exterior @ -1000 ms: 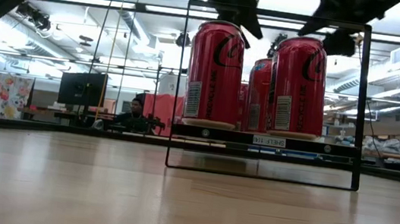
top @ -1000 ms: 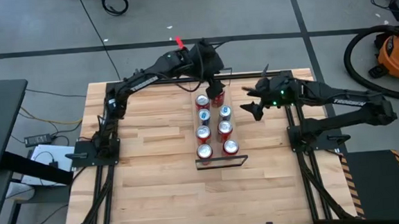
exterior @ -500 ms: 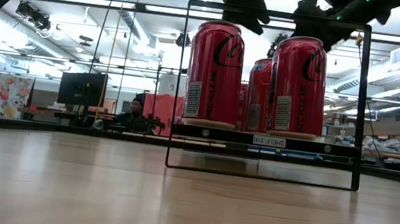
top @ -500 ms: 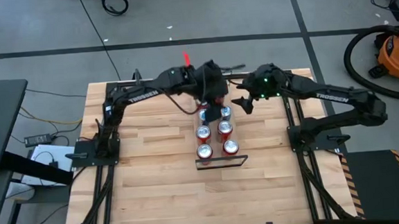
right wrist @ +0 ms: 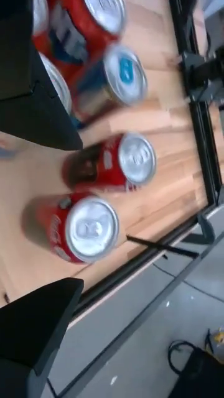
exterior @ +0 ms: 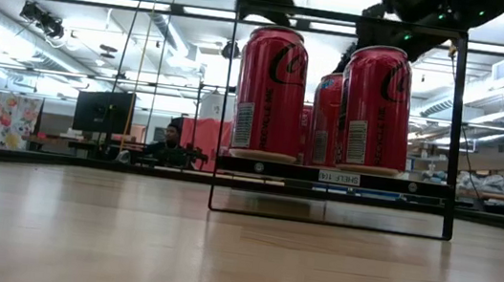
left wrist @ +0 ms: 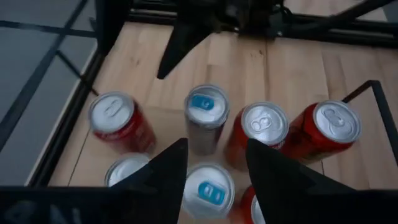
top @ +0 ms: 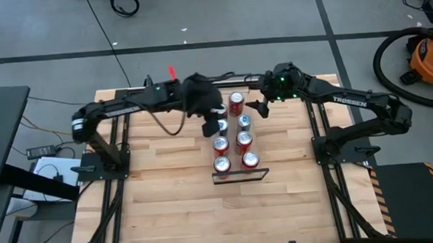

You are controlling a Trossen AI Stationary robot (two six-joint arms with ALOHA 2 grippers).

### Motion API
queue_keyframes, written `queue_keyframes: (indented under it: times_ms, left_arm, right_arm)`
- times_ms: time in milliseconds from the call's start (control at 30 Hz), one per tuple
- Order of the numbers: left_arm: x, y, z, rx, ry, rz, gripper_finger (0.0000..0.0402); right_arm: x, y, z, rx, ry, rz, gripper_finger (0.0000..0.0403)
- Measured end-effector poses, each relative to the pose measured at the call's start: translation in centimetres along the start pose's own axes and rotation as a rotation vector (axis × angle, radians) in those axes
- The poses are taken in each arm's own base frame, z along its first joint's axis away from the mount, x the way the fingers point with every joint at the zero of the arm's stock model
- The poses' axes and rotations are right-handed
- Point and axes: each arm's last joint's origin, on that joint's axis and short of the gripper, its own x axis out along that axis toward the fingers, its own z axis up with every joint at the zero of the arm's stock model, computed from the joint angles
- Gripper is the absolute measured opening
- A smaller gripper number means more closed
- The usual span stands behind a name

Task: Place canned beverage on shelf
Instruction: Put the red white soda can on the shelf aligned with the other red white soda can

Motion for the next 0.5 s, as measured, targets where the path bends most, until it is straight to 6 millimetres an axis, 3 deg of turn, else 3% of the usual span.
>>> queue_keyframes:
  times_ms: [200, 500]
  left_arm:
    - [-1.9, 0.1, -2.1, -0.103, -0.016, 0.087, 0.0172]
    - [-4.1, 0.2, -2.2, -0.144, -0.05, 0.136, 0.0172]
  right_arm:
    - [1.9, -0.9, 0.4, -0.026, -0.065, -0.031, 0.0382]
    - [5.0, -2.0, -0.9, -0.036, -0.011, 0.004, 0.0395]
